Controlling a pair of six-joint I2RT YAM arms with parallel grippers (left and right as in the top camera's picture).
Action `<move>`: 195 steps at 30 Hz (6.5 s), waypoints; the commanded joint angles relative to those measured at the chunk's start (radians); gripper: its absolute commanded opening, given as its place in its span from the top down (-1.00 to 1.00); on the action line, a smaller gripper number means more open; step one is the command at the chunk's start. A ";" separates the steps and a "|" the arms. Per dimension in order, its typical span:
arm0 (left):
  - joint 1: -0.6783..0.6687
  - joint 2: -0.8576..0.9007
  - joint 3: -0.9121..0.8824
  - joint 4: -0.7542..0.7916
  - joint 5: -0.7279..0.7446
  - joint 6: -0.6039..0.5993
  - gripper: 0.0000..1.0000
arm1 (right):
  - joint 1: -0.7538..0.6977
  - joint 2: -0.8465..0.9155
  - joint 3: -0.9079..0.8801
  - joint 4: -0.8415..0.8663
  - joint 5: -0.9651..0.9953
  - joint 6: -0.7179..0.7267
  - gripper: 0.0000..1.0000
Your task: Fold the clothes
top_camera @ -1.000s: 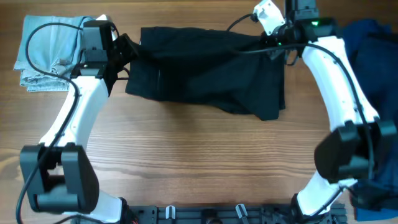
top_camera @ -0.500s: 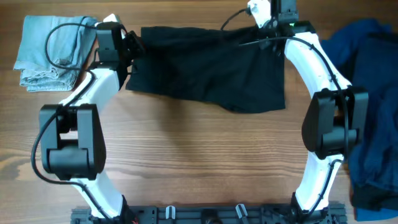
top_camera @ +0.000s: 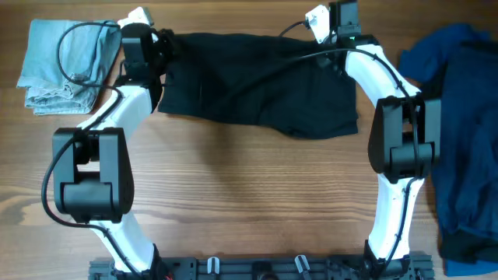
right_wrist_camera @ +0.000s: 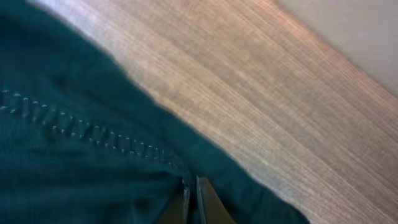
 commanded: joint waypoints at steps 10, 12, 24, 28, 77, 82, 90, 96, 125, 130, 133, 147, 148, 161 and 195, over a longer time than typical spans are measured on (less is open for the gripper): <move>-0.021 -0.009 0.096 -0.114 0.082 0.087 -0.66 | -0.011 -0.138 0.018 0.090 0.022 0.257 -0.81; -0.034 -0.009 0.096 -0.161 0.082 0.088 -0.62 | -0.013 -0.171 0.018 0.035 0.021 0.291 -0.82; -0.060 -0.010 0.096 -0.377 -0.009 0.162 -0.57 | -0.179 -0.237 0.015 -0.468 -0.254 0.193 -0.22; -0.060 -0.010 0.096 -0.375 -0.009 0.162 -0.62 | -0.179 -0.191 0.015 -0.432 -0.296 0.229 -0.22; -0.056 -0.042 0.098 -0.570 -0.068 0.187 -0.80 | -0.184 -0.357 -0.423 -0.483 -0.272 0.437 0.05; -0.057 -0.042 0.098 -0.577 -0.065 0.187 -0.79 | -0.185 -0.354 -0.445 -0.428 -0.176 0.520 -0.08; -0.057 -0.042 0.098 -0.577 -0.065 0.187 -0.84 | -0.185 -0.353 -0.455 -0.370 -0.143 0.570 -0.11; -0.056 -0.042 0.098 -0.575 -0.066 0.187 -0.85 | -0.185 -0.353 -0.544 -0.328 -0.143 0.601 0.46; -0.063 -0.157 0.108 -0.561 -0.043 0.108 0.92 | -0.142 -0.582 -0.423 -0.445 -0.509 0.545 0.91; 0.014 -0.142 0.108 -0.743 -0.034 0.055 0.55 | 0.006 -0.509 -0.423 -0.264 -0.443 0.628 0.91; 0.057 -0.135 0.108 -0.805 -0.027 0.056 -0.08 | 0.066 -0.452 -0.423 -0.151 -0.425 0.647 0.91; 0.118 0.058 0.103 -0.891 0.229 0.056 -0.65 | 0.217 -0.149 -0.423 0.168 -0.312 0.694 0.91; 0.118 0.063 0.100 -0.891 0.229 0.056 -0.54 | 0.221 -0.135 -0.423 0.173 -0.313 0.713 0.91; 0.118 0.084 0.100 -0.766 0.229 0.056 0.92 | 0.230 -0.119 -0.423 -0.035 -0.362 0.790 0.91; 0.067 -0.364 0.105 -0.924 0.221 0.139 0.92 | 0.327 -0.193 -0.141 -0.113 -0.423 0.886 0.92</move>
